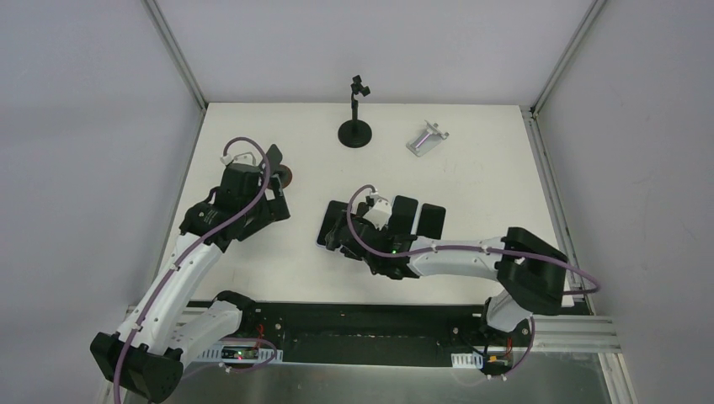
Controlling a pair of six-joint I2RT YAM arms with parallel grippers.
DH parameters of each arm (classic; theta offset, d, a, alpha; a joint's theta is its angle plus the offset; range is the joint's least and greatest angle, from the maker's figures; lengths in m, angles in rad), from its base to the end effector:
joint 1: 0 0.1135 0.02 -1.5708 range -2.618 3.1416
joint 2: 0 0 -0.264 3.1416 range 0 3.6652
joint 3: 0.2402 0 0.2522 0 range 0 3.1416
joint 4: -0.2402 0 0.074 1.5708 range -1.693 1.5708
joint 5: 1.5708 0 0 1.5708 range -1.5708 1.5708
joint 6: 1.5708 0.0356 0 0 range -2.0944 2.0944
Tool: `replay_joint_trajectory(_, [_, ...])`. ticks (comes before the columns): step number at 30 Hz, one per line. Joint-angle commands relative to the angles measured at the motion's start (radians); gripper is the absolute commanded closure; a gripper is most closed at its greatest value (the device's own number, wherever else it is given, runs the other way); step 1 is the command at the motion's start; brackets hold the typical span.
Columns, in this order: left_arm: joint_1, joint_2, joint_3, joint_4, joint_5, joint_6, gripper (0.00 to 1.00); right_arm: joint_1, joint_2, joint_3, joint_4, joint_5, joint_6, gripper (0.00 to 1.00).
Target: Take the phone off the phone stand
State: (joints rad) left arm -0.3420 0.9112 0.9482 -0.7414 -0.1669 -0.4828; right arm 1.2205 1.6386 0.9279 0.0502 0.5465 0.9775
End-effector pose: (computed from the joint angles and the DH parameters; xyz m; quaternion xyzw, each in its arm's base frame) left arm 0.1753 -0.0561 0.3205 -0.0985 0.8998 -0.0984 0.4136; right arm 0.1358 0.3178 0.1985 0.0129 0.8729 0.2669 0.4083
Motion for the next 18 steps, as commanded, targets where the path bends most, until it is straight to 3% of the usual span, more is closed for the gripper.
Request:
replay_joint_trajectory(1, [-0.008,0.006,-0.013,0.031,-0.108,0.004,0.0,-0.025,-0.138,0.019,-0.14,-0.116,-0.21,0.15])
replay_joint_trajectory(4, [-0.008,0.006,-0.015,0.03,-0.153,0.007,0.0,-0.072,-0.16,0.117,-0.343,-0.28,-0.439,0.14])
replay_joint_trajectory(8, [-0.008,0.003,-0.017,0.029,-0.152,0.012,0.0,-0.13,-0.165,0.206,-0.622,-0.355,-0.634,0.13])
replay_joint_trajectory(13, [-0.008,-0.047,-0.031,0.03,-0.175,0.027,0.0,-0.37,-0.24,0.167,-0.626,-0.778,-0.659,0.13])
replay_joint_trajectory(18, [-0.008,-0.099,-0.061,0.028,-0.22,0.062,0.0,-0.615,-0.344,0.092,-0.467,-1.237,-0.534,0.12])
